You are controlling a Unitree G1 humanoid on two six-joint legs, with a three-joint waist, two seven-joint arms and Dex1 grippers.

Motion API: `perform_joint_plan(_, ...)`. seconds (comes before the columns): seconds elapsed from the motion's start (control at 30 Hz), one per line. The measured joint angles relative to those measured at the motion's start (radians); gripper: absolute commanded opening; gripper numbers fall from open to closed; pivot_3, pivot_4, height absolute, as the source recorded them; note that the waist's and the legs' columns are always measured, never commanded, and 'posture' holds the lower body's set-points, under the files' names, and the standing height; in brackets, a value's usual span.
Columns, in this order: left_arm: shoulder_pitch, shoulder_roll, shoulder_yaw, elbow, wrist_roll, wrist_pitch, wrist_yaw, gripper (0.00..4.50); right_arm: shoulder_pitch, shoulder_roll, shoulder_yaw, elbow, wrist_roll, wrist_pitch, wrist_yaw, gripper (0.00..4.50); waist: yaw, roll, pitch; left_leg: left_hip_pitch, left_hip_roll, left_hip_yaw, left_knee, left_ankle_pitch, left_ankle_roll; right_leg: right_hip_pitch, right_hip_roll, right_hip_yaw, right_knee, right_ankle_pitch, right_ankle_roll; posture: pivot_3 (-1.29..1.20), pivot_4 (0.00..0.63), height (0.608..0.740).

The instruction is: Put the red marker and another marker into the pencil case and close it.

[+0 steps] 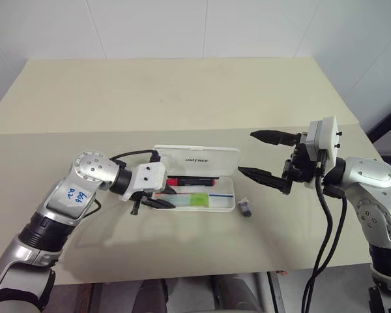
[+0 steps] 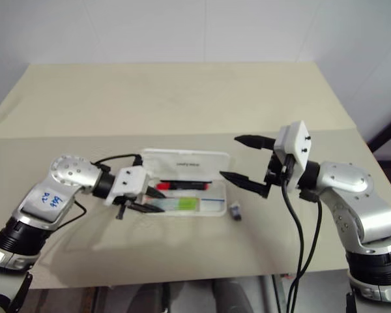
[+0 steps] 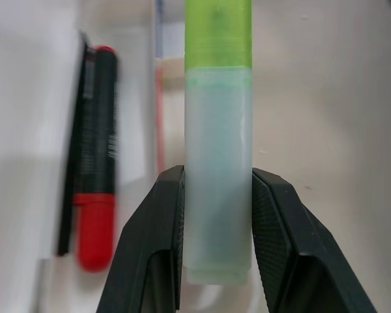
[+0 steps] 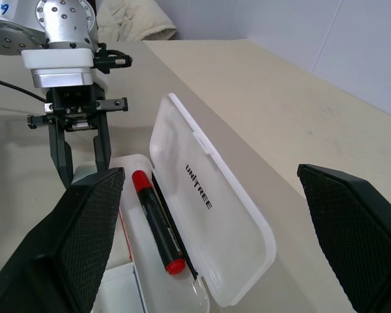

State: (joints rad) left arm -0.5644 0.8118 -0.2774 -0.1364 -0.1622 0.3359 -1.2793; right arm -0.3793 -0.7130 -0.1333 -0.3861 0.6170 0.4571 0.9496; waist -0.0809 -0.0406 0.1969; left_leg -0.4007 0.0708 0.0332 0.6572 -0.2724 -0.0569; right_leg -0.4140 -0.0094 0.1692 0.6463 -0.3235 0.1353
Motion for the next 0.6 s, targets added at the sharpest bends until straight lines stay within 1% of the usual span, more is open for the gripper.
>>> perform_joint_plan(0.1, 0.003, 0.017, -0.001, 0.003, 0.018, -0.001, -0.001, 1.07, 0.0, 0.0, 0.0, 0.0, 0.0, 0.0, 0.0, 4.5, -0.001, 0.0, 0.0, 0.0, 0.0, 0.0, 0.0, 0.0, 0.0, 0.0, 0.0, 0.0, 0.0, 0.0, 0.0, 0.0, 0.15, 0.74)
perform_joint_plan(0.33, -0.001, 0.013, -0.001, 0.026, 0.031, -0.011, 0.006, 1.07, 0.0, 0.0, 0.0, 0.0, 0.001, 0.0, -0.001, 4.5, 0.0, 0.0, 0.0, 0.0, 0.0, 0.0, 0.0, 0.0, 0.0, 0.0, 0.0, 0.0, 0.0, 0.0, 0.0, 0.0, 0.15, 0.74)
perform_joint_plan(0.4, -0.002, 0.012, -0.001, 0.027, 0.032, -0.011, 0.005, 1.81, 0.0, 0.0, 0.0, 0.0, 0.001, 0.0, -0.001, 4.5, 0.0, 0.0, 0.0, 0.0, 0.0, 0.0, 0.0, 0.0, 0.0, 0.0, 0.0, 0.0, 0.0, 0.0, 0.0, 0.0, 0.15, 0.74)
perform_joint_plan(0.43, -0.003, 0.012, -0.001, 0.028, 0.032, -0.011, 0.003, 2.05, 0.0, 0.0, 0.0, 0.0, 0.0, 0.0, -0.001, 4.5, 0.0, 0.0, 0.0, 0.0, 0.0, 0.0, 0.001, 0.0, 0.0, 0.0, 0.0, 0.0, 0.0, 0.0, 0.0, 0.0, 0.15, 0.74)
perform_joint_plan(0.6, -0.003, 0.005, -0.002, 0.033, 0.036, -0.014, 0.001, 3.65, 0.0, 0.0, 0.0, 0.0, 0.0, -0.001, -0.001, 4.5, 0.0, 0.0, 0.0, 0.0, 0.0, 0.0, 0.001, 0.0, 0.0, 0.0, 0.0, 0.0, 0.0, 0.0, 0.0, 0.0, 0.15, 0.74)
